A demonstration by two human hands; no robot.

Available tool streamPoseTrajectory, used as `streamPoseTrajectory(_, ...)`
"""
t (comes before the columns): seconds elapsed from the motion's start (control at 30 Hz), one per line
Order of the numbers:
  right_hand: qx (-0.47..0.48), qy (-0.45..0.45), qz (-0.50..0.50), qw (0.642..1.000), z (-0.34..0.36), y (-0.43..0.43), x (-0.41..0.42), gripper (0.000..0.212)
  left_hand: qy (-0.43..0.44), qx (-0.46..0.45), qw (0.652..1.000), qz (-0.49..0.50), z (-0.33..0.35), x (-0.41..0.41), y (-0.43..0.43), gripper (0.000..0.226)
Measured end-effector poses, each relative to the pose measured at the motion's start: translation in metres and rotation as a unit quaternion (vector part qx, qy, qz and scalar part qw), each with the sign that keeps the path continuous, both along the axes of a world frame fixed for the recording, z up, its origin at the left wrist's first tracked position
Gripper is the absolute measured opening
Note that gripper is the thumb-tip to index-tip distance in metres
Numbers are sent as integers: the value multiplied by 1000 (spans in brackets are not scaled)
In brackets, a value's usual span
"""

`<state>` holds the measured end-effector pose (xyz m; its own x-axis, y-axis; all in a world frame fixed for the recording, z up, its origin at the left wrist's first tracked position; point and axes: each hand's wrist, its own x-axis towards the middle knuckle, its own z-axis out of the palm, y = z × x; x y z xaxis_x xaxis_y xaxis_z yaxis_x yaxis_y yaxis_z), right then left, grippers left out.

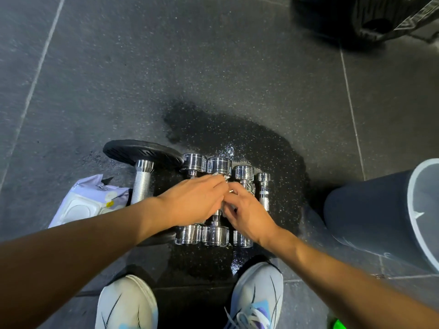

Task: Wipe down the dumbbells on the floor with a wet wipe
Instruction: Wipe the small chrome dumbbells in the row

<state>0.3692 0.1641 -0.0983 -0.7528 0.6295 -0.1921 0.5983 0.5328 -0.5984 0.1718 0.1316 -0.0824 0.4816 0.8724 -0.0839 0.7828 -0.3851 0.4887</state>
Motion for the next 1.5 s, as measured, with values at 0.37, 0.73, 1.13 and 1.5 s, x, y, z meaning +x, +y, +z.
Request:
streamPoseTrajectory(0.37, -3, 16, -53, 998, 0, 2, -11, 27, 9, -105, 991, 83, 4, -1, 7, 8)
streamPoseTrajectory(0.73, -102, -42, -90, 990, 6, -26, -1, 28, 17, -274, 958, 75, 8, 5, 7, 15)
streamPoseTrajectory(1.13, -95, -42, -114, 988, 10, 1, -26, 16, -46, -250, 949, 185, 8, 13, 8, 25)
streamPoseTrajectory(1.5, -174, -161, -124, 964, 27, 6, -29, 37, 11, -295, 946, 134, 26, 20, 15, 25)
